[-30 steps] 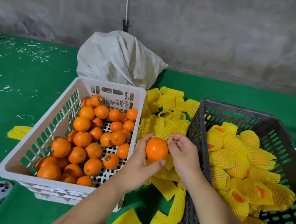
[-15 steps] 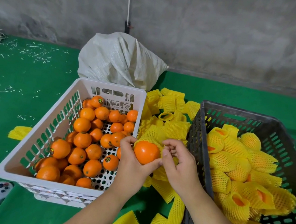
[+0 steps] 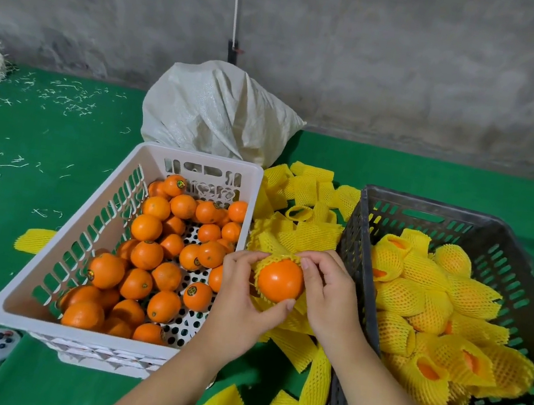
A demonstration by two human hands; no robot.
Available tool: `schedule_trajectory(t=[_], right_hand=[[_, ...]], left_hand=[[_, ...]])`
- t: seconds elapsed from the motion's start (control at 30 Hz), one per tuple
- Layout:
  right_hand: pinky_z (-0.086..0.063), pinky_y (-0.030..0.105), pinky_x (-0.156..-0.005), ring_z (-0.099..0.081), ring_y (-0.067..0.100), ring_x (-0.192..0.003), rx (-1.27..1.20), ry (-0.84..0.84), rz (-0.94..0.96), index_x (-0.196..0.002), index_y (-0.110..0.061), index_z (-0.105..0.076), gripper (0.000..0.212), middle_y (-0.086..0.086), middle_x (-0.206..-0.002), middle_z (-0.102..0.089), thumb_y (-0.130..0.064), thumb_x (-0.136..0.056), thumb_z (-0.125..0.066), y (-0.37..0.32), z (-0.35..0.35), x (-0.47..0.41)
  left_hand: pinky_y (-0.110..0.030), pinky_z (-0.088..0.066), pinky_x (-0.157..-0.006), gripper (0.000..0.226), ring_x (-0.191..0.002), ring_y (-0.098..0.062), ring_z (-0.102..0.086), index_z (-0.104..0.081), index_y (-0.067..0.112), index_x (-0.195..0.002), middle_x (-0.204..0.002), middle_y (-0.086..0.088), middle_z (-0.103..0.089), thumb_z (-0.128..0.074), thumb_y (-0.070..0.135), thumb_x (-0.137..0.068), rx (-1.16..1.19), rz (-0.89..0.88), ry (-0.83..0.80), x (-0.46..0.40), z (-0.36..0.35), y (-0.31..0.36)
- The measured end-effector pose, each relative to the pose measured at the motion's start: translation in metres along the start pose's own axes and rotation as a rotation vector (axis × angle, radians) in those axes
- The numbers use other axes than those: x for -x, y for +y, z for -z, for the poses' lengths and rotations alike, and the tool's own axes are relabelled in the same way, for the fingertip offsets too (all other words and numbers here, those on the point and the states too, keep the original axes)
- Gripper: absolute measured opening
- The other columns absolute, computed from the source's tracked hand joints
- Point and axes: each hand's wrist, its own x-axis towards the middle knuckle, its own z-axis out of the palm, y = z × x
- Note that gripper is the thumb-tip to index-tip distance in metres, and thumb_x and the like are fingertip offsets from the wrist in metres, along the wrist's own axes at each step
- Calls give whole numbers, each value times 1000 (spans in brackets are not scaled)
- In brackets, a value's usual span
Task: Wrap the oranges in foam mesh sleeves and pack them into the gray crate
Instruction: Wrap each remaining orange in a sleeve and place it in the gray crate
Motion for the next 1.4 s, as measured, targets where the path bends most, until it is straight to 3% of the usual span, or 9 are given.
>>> schedule_trajectory(t=[0.2, 0.33, 0.43, 0.6, 0.77, 0.93, 1.07, 1.17, 1.4], right_hand=[[-54, 27, -85, -61, 9, -101, 66, 67, 265, -112, -10, -70, 26, -7, -107, -60, -28, -104, -54, 0, -3, 8], [-51, 16, -86, -56, 4, -111, -11, -142, 40, -140, -27, -57, 53, -25, -123, -48, -55, -94, -56, -3, -4, 9], [-48, 13, -87, -57, -1, -108, -9, -194, 23, -142, -26, -58, 57, -31, -120, -51, -59, -96, -52, -1, -4, 7], [-50, 29, -77, -59, 8, -91, 86, -27, 45, -111, -11, -73, 17, -11, -97, -60, -20, -102, -62, 7, -2, 2], [-44, 25, -65, -53, 7, -80, 82, -41, 213, -96, -13, -65, 19, -10, -90, -53, -30, -100, -56, -6, -4, 11], [-51, 26, -70, -55, 5, -88, 66, -105, 157, -118, -27, -58, 27, -22, -108, -49, -42, -96, -56, -4, -6, 13], [-56, 31, -79, -53, 0, -99, 119, -269, 16, -141, -39, -43, 55, -31, -119, -43, -57, -89, -52, 0, -8, 14], [-51, 26, -78, -53, -2, -93, 107, -248, 17, -138, -36, -48, 48, -30, -109, -50, -51, -93, -51, -1, -10, 14], [-33, 8, -67, -50, -8, -79, 138, -140, 161, -106, -13, -64, 12, -21, -91, -50, -19, -96, -60, -6, -10, 17]], left_hand=[[-18, -49, -93, 75, -122, -4, -50, -41, 35, -136, -134, 18, -41, -84, 56, -77, 35, 73, 109, -3, -5, -1], [-42, -62, -90, 68, -112, -29, -69, -46, 31, -132, -129, -5, -61, -88, 44, -80, 371, 173, 110, -4, 1, -1], [-40, -62, -91, 72, -113, -28, -70, -42, 36, -142, -140, -1, -55, -85, 43, -85, 413, 174, 54, -3, 4, 2], [-31, -60, -83, 67, -118, -31, -66, -47, 38, -144, -144, -7, -50, -84, 37, -89, 346, 158, 38, -5, 4, 0], [-37, -61, -84, 61, -110, -32, -67, -49, 36, -135, -130, -14, -60, -86, 39, -86, 347, 164, 159, -10, 1, -1], [-41, -63, -83, 67, -103, -25, -71, -45, 36, -127, -117, -4, -65, -86, 55, -79, 379, 217, 187, -9, 3, -1], [-38, -63, -82, 67, -106, -29, -72, -37, 28, -131, -119, -9, -65, -85, 37, -84, 485, 216, 102, -5, 8, 0], [-32, -60, -90, 72, -115, -24, -71, -27, 28, -147, -132, -10, -62, -74, 15, -93, 508, 189, -21, -2, 11, 0], [-41, -61, -94, 70, -114, -20, -71, -43, 34, -141, -126, 8, -67, -87, 36, -86, 470, 210, 146, -4, 10, 3]])
